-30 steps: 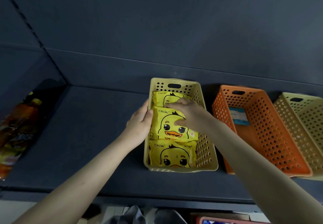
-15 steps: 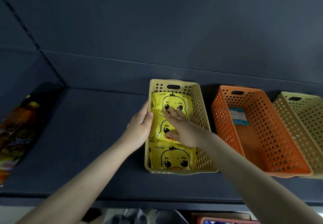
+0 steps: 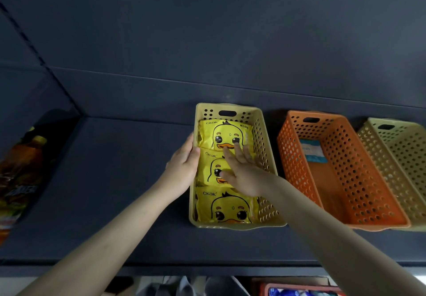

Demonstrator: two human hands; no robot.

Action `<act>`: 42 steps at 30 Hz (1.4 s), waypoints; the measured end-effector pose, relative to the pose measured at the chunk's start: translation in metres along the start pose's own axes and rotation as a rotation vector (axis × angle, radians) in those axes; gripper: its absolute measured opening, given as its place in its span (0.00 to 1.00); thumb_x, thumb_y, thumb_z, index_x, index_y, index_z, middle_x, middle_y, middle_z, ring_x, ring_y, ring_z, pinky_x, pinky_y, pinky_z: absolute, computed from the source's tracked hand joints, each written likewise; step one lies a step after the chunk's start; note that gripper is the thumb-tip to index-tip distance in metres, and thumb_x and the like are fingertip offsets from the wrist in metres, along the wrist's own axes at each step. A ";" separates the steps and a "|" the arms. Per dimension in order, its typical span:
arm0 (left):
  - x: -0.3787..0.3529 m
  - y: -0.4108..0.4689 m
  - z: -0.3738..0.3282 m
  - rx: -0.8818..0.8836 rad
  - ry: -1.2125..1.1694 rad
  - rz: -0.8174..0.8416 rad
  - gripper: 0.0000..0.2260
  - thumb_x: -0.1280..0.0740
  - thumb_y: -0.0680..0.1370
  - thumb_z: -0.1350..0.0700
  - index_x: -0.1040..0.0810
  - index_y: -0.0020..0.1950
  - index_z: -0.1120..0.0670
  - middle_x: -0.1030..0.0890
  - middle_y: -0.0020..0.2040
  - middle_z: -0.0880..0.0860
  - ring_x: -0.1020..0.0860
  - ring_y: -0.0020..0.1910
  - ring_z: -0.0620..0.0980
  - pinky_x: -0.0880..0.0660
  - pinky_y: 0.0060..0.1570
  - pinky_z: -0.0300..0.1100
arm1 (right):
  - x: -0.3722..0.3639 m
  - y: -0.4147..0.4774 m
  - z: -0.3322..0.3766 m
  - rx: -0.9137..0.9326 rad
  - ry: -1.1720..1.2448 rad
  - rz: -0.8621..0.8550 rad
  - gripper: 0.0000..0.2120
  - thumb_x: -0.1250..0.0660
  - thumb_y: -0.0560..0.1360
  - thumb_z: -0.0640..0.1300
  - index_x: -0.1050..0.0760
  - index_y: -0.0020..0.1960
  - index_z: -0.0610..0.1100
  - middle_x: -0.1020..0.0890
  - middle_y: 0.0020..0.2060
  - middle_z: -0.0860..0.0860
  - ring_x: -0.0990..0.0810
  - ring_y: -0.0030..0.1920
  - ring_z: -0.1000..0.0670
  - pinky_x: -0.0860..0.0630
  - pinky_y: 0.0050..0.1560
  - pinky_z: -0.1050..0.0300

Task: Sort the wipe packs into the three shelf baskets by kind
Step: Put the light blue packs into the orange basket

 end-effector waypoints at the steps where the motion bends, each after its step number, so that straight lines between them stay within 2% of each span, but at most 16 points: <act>1: 0.000 -0.001 -0.001 0.004 -0.009 0.005 0.23 0.52 0.82 0.41 0.51 0.77 0.39 0.44 0.77 0.41 0.45 0.76 0.45 0.48 0.75 0.57 | -0.003 -0.001 0.001 -0.022 0.016 0.009 0.34 0.51 0.82 0.58 0.71 0.76 0.53 0.73 0.73 0.48 0.75 0.72 0.45 0.69 0.73 0.42; 6: 0.003 -0.006 -0.012 -0.016 -0.029 0.030 0.22 0.52 0.83 0.44 0.52 0.77 0.40 0.43 0.74 0.36 0.45 0.77 0.46 0.50 0.75 0.58 | -0.004 0.013 -0.002 -0.020 0.040 0.031 0.34 0.52 0.81 0.60 0.75 0.74 0.56 0.75 0.72 0.48 0.76 0.72 0.46 0.69 0.73 0.43; 10: 0.006 -0.008 -0.022 0.000 -0.012 0.068 0.23 0.52 0.84 0.46 0.53 0.78 0.42 0.41 0.75 0.41 0.43 0.76 0.47 0.49 0.75 0.55 | 0.010 0.006 0.000 -0.012 0.148 -0.034 0.31 0.51 0.82 0.58 0.66 0.77 0.55 0.67 0.76 0.49 0.68 0.76 0.46 0.62 0.74 0.43; 12: 0.012 -0.009 -0.027 -0.008 -0.004 0.118 0.23 0.50 0.84 0.47 0.51 0.78 0.43 0.37 0.72 0.41 0.39 0.73 0.46 0.44 0.74 0.49 | 0.025 -0.007 0.005 -0.005 0.292 -0.136 0.30 0.50 0.82 0.58 0.59 0.78 0.54 0.61 0.77 0.49 0.62 0.77 0.47 0.57 0.75 0.45; 14: 0.021 -0.005 -0.032 -0.036 0.083 0.146 0.24 0.47 0.83 0.47 0.48 0.78 0.45 0.35 0.73 0.44 0.36 0.73 0.50 0.39 0.70 0.47 | 0.044 -0.027 0.009 -0.012 0.418 -0.254 0.29 0.49 0.82 0.57 0.55 0.79 0.54 0.55 0.78 0.51 0.57 0.78 0.48 0.53 0.75 0.48; 17: 0.036 0.002 -0.046 -0.129 0.272 0.069 0.29 0.42 0.81 0.46 0.50 0.79 0.49 0.41 0.77 0.49 0.40 0.75 0.52 0.40 0.73 0.50 | 0.068 -0.061 0.011 0.000 0.409 -0.462 0.27 0.46 0.82 0.55 0.48 0.78 0.50 0.43 0.77 0.49 0.43 0.76 0.46 0.43 0.71 0.54; 19: 0.042 0.002 -0.063 -0.268 0.360 0.008 0.28 0.40 0.81 0.46 0.46 0.78 0.49 0.38 0.76 0.50 0.38 0.74 0.53 0.38 0.72 0.54 | 0.077 -0.088 0.012 0.018 0.330 -0.611 0.25 0.43 0.82 0.53 0.42 0.77 0.47 0.35 0.74 0.49 0.37 0.73 0.48 0.40 0.67 0.59; 22: 0.036 -0.009 -0.091 -0.427 0.420 -0.005 0.22 0.40 0.81 0.49 0.37 0.75 0.50 0.30 0.72 0.50 0.32 0.70 0.51 0.34 0.68 0.47 | 0.074 -0.130 0.006 0.001 0.336 -0.788 0.21 0.38 0.80 0.50 0.32 0.72 0.48 0.27 0.68 0.51 0.29 0.68 0.51 0.34 0.65 0.60; 25: 0.013 -0.026 -0.113 -0.542 0.418 0.083 0.19 0.40 0.81 0.50 0.33 0.72 0.49 0.27 0.69 0.47 0.29 0.67 0.47 0.32 0.65 0.43 | 0.054 -0.176 -0.012 -0.071 0.405 -0.934 0.17 0.35 0.78 0.49 0.25 0.66 0.49 0.20 0.60 0.53 0.22 0.59 0.54 0.27 0.59 0.62; 28: -0.029 -0.049 -0.125 -0.628 0.389 0.175 0.18 0.39 0.81 0.51 0.30 0.71 0.48 0.25 0.66 0.45 0.26 0.62 0.44 0.30 0.60 0.39 | 0.022 -0.226 -0.034 -0.174 0.431 -1.020 0.13 0.34 0.78 0.46 0.22 0.62 0.47 0.19 0.54 0.56 0.21 0.52 0.59 0.29 0.51 0.74; 29: -0.045 -0.059 -0.128 -0.652 0.373 0.207 0.17 0.39 0.81 0.52 0.29 0.70 0.48 0.24 0.65 0.46 0.25 0.61 0.43 0.31 0.60 0.37 | 0.009 -0.244 -0.042 -0.218 0.437 -1.035 0.13 0.34 0.78 0.46 0.22 0.61 0.48 0.20 0.53 0.57 0.22 0.51 0.59 0.29 0.50 0.74; 33: -0.119 -0.115 -0.130 -0.724 0.277 0.415 0.15 0.37 0.80 0.55 0.26 0.67 0.51 0.22 0.62 0.47 0.24 0.59 0.42 0.28 0.63 0.40 | -0.058 -0.316 -0.077 -0.394 0.504 -1.017 0.14 0.36 0.78 0.44 0.23 0.62 0.46 0.19 0.53 0.54 0.21 0.52 0.54 0.26 0.54 0.60; 36: -0.181 -0.164 -0.114 -0.764 0.333 0.548 0.15 0.37 0.80 0.55 0.26 0.67 0.52 0.23 0.62 0.47 0.25 0.61 0.43 0.30 0.63 0.38 | -0.121 -0.367 -0.102 -0.526 0.536 -0.972 0.13 0.36 0.78 0.45 0.23 0.61 0.45 0.19 0.52 0.53 0.19 0.52 0.52 0.25 0.55 0.56; 40: -0.265 -0.220 -0.063 -0.625 0.431 0.681 0.14 0.37 0.80 0.55 0.24 0.66 0.53 0.22 0.63 0.50 0.24 0.60 0.46 0.32 0.55 0.33 | -0.209 -0.422 -0.135 -0.662 0.650 -0.798 0.13 0.37 0.79 0.46 0.23 0.61 0.45 0.21 0.51 0.53 0.21 0.51 0.52 0.28 0.50 0.59; 42: -0.305 -0.241 -0.026 -0.506 0.472 0.767 0.14 0.38 0.80 0.56 0.24 0.65 0.54 0.21 0.62 0.51 0.23 0.59 0.47 0.30 0.57 0.35 | -0.258 -0.434 -0.156 -0.723 0.721 -0.718 0.11 0.37 0.79 0.45 0.22 0.59 0.45 0.20 0.49 0.51 0.21 0.49 0.51 0.28 0.47 0.59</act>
Point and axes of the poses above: each hand's wrist, its own y-axis towards the middle knuckle, its own x-axis out of the back of the hand, z = x × y, the point moved 1 cm from there along y, towards the middle knuckle
